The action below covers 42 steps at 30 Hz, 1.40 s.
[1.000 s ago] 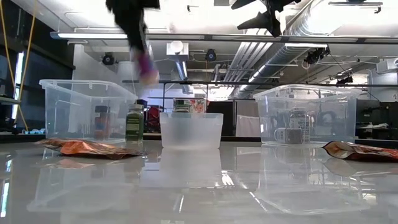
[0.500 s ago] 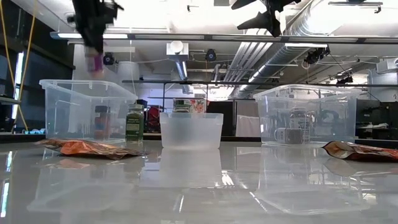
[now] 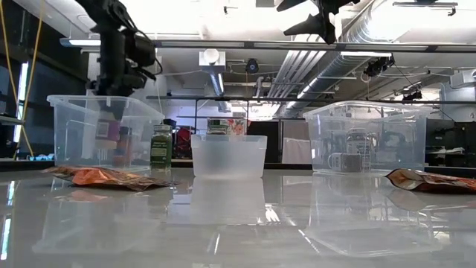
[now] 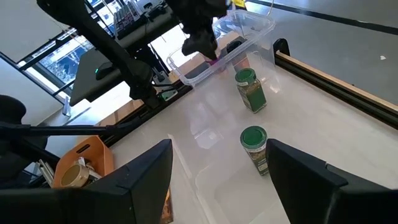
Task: Sort spices by type
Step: Put the black seasoning bottle into the left large transparent bin, then put the green seasoning bottle into the small transparent bin
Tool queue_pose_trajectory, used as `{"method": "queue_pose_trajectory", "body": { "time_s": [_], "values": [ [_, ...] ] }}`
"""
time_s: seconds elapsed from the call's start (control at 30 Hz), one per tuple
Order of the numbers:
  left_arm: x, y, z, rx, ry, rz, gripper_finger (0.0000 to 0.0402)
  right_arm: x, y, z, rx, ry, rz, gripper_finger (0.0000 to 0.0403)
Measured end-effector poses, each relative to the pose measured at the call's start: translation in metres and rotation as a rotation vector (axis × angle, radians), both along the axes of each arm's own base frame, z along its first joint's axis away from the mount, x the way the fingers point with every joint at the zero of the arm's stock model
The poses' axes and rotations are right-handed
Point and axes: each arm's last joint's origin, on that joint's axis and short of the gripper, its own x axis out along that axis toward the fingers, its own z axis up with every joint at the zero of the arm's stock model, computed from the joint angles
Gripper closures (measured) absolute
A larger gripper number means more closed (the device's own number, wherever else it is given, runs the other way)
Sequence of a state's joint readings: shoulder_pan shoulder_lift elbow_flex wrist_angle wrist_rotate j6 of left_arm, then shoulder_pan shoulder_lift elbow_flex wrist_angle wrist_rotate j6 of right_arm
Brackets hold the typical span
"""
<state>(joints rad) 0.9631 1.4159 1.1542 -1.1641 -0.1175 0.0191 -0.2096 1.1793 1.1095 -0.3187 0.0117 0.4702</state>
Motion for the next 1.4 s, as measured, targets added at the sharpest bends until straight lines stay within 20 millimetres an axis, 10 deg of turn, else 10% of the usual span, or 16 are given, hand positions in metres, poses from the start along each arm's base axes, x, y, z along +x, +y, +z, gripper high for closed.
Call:
{"method": "queue_pose_trajectory", "body": {
  "time_s": [0.33, 0.7, 1.13, 1.4],
  "values": [
    [0.007, 0.009, -0.012, -0.021, 0.006, -0.028, 0.0135, 0.0, 0.0, 0.0, 0.0, 0.0, 0.0, 0.0151],
    [0.008, 0.009, -0.009, -0.035, -0.014, -0.042, 0.0123, 0.0, 0.0, 0.0, 0.001, -0.001, -0.001, 0.0151],
    [-0.005, -0.031, 0.129, 0.331, -0.369, -0.046, 0.0122, 0.0, 0.0, 0.0, 0.016, -0.008, -0.015, 0.0151],
    [0.008, -0.094, 0.132, 0.347, -0.883, -0.376, 0.0122, 0.003, -0.004, 0.027, -0.056, -0.264, -0.087, 0.0151]
  ]
}}
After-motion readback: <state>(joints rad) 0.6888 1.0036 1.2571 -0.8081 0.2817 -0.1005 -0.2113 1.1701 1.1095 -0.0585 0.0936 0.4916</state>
